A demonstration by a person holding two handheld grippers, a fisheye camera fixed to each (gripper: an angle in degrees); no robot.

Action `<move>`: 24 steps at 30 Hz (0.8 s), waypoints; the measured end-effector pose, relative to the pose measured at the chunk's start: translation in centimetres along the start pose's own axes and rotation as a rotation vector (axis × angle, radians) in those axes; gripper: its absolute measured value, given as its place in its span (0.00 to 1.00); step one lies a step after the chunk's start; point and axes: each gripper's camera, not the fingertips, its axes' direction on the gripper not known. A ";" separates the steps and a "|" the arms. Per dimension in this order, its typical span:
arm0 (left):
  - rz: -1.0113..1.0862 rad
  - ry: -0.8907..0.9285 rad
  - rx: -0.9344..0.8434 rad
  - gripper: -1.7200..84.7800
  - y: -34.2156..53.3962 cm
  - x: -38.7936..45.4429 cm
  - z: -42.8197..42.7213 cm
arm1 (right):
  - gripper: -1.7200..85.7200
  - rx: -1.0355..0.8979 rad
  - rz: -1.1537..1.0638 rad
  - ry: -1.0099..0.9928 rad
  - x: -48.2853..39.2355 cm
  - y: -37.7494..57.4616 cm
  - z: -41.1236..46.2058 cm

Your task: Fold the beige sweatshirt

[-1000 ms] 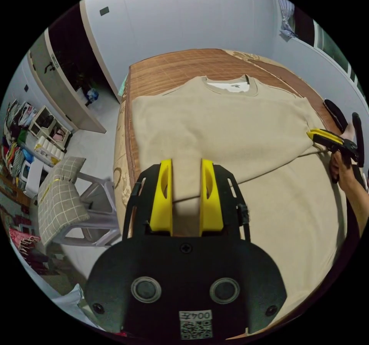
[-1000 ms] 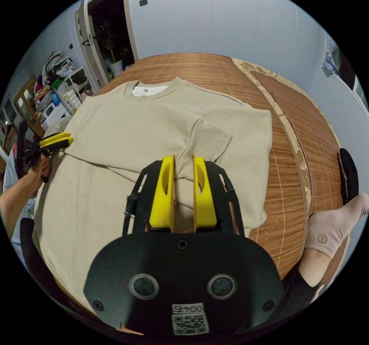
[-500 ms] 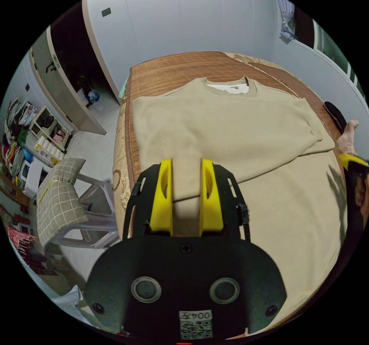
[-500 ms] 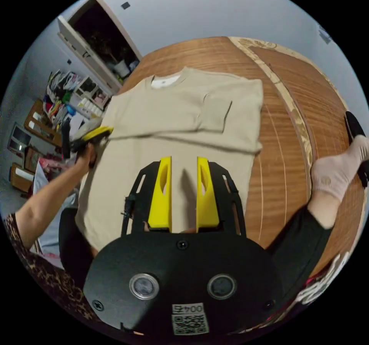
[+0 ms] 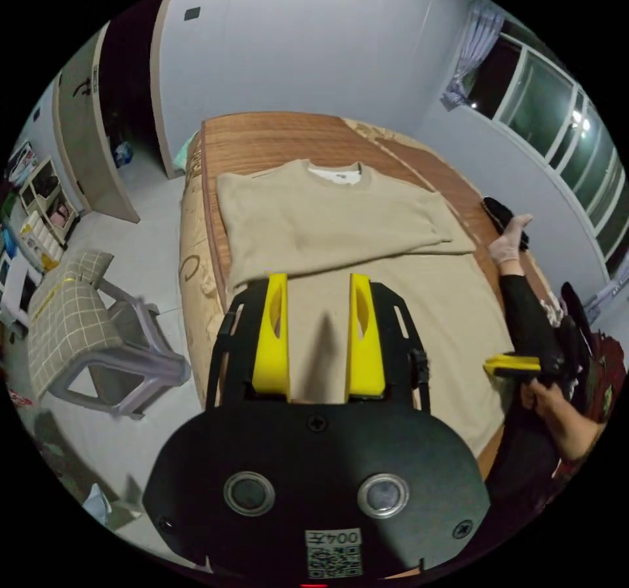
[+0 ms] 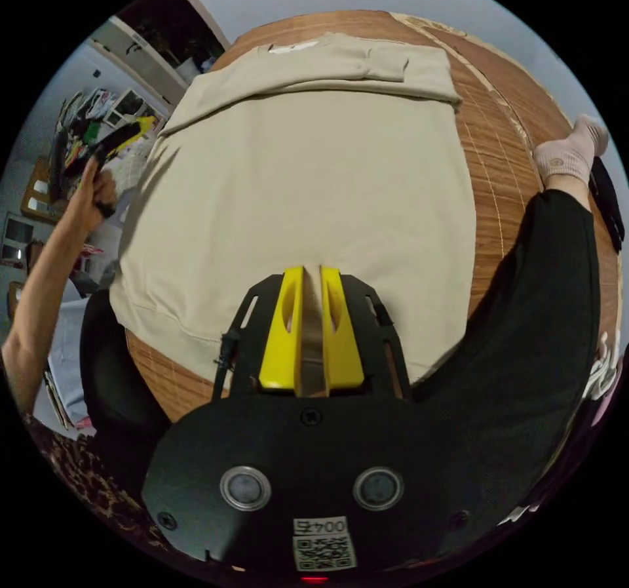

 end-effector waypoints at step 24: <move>-0.510 0.428 -0.114 0.19 21.4 -15.8 -16.4 | 0.08 0.072 0.002 -0.003 -1.7 4.5 0.4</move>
